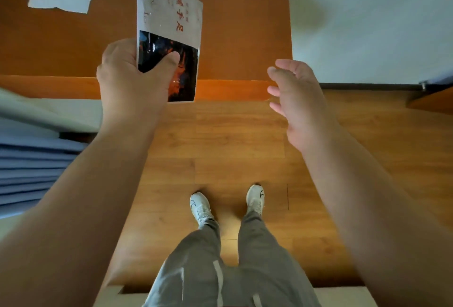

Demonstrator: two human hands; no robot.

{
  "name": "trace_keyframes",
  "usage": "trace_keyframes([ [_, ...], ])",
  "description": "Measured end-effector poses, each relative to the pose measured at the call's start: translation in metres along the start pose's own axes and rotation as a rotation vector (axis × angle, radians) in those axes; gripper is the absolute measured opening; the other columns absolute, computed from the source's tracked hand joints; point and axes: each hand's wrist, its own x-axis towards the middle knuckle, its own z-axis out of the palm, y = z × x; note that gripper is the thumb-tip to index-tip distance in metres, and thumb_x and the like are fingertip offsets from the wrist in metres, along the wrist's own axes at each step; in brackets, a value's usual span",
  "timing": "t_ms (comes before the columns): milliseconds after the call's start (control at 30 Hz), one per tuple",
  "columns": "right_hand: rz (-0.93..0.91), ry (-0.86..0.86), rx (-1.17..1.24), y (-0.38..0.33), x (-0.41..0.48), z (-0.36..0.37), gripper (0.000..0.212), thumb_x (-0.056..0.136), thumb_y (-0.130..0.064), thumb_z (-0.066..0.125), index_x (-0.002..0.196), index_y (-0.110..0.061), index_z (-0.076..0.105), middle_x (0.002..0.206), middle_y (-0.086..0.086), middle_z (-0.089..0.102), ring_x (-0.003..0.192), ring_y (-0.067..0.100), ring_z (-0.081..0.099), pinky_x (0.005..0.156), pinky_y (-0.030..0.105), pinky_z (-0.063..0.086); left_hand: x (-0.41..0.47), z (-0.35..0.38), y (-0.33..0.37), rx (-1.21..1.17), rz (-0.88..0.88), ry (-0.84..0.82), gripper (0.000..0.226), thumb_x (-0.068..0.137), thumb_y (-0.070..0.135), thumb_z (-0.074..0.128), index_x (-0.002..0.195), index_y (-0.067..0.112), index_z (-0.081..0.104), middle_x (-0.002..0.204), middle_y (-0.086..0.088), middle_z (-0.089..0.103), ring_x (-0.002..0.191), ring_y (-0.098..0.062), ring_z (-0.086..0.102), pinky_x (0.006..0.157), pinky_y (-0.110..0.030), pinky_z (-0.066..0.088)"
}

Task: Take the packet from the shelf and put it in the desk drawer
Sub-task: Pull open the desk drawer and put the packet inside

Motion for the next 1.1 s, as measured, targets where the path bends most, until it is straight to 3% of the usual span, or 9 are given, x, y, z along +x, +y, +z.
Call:
trace_keyframes([
  [100, 0.008, -0.013, -0.018, 0.020, 0.026, 0.004, 0.042, 0.099, -0.042, 0.056, 0.139, -0.032, 0.053, 0.139, -0.009, 0.059, 0.125, 0.015, 0.059, 0.107, 0.044, 0.048, 0.001, 0.023, -0.014, 0.061, -0.025, -0.022, 0.051, 0.074, 0.070, 0.063, 0.110, 0.035, 0.074, 0.126, 0.007, 0.074, 0.116, -0.026, 0.069, 0.084, -0.049, 0.063],
  [200, 0.044, -0.038, -0.091, 0.043, 0.050, 0.005, 0.051, 0.100, -0.051, 0.051, 0.145, -0.027, 0.053, 0.143, -0.006, 0.060, 0.126, 0.015, 0.057, 0.096, 0.035, 0.046, -0.001, 0.045, -0.025, 0.069, -0.074, -0.036, 0.052, 0.073, 0.068, 0.063, 0.112, 0.035, 0.074, 0.126, 0.007, 0.073, 0.117, -0.026, 0.069, 0.080, -0.048, 0.064],
  [267, 0.112, -0.048, -0.103, 0.057, 0.064, 0.004, 0.058, 0.099, -0.057, 0.049, 0.148, -0.025, 0.051, 0.146, -0.003, 0.058, 0.130, 0.020, 0.055, 0.093, 0.036, 0.042, -0.001, 0.060, -0.030, 0.098, -0.080, -0.051, 0.054, 0.071, 0.070, 0.062, 0.111, 0.035, 0.074, 0.125, 0.007, 0.073, 0.117, -0.029, 0.068, 0.083, -0.055, 0.061],
  [433, 0.240, -0.023, -0.095, 0.087, 0.101, 0.002, 0.082, 0.092, -0.072, 0.049, 0.159, -0.026, 0.037, 0.159, 0.002, 0.046, 0.141, 0.029, 0.045, 0.108, 0.051, 0.041, 0.004, 0.086, -0.044, 0.103, -0.106, -0.055, 0.056, 0.070, 0.073, 0.062, 0.111, 0.037, 0.073, 0.125, 0.008, 0.074, 0.116, -0.034, 0.068, 0.084, -0.058, 0.060],
  [633, 0.195, -0.003, -0.095, 0.103, 0.142, 0.013, 0.094, 0.089, -0.075, 0.050, 0.164, -0.027, 0.020, 0.172, 0.002, 0.024, 0.154, 0.033, 0.031, 0.115, 0.056, 0.035, 0.004, 0.107, -0.053, 0.096, -0.120, -0.074, 0.050, 0.070, 0.073, 0.061, 0.109, 0.044, 0.070, 0.121, 0.013, 0.074, 0.115, -0.028, 0.069, 0.086, -0.058, 0.059],
  [767, 0.225, -0.043, 0.017, 0.106, 0.162, 0.017, 0.096, 0.085, -0.078, 0.052, 0.164, -0.035, 0.018, 0.173, -0.001, 0.022, 0.155, 0.034, 0.029, 0.118, 0.059, 0.031, 0.006, 0.117, -0.059, 0.092, -0.138, -0.075, 0.048, 0.069, 0.074, 0.060, 0.104, 0.042, 0.070, 0.117, 0.013, 0.075, 0.113, -0.031, 0.070, 0.086, -0.059, 0.058],
  [967, 0.282, -0.077, 0.099, 0.111, 0.180, 0.016, 0.097, 0.083, -0.078, 0.055, 0.163, -0.035, 0.022, 0.170, 0.000, 0.028, 0.152, 0.031, 0.034, 0.120, 0.056, 0.034, 0.016, 0.120, -0.064, 0.092, -0.145, -0.086, 0.049, 0.069, 0.076, 0.060, 0.107, 0.046, 0.067, 0.122, 0.015, 0.074, 0.116, -0.029, 0.069, 0.089, -0.058, 0.057],
  [1100, 0.222, -0.074, 0.042, 0.117, 0.186, 0.016, 0.096, 0.084, -0.078, 0.054, 0.163, -0.036, 0.020, 0.170, -0.002, 0.028, 0.152, 0.028, 0.035, 0.119, 0.057, 0.036, 0.021, 0.120, -0.068, 0.090, -0.135, -0.075, 0.048, 0.069, 0.077, 0.060, 0.104, 0.046, 0.069, 0.122, 0.014, 0.074, 0.115, -0.027, 0.070, 0.088, -0.058, 0.058],
])
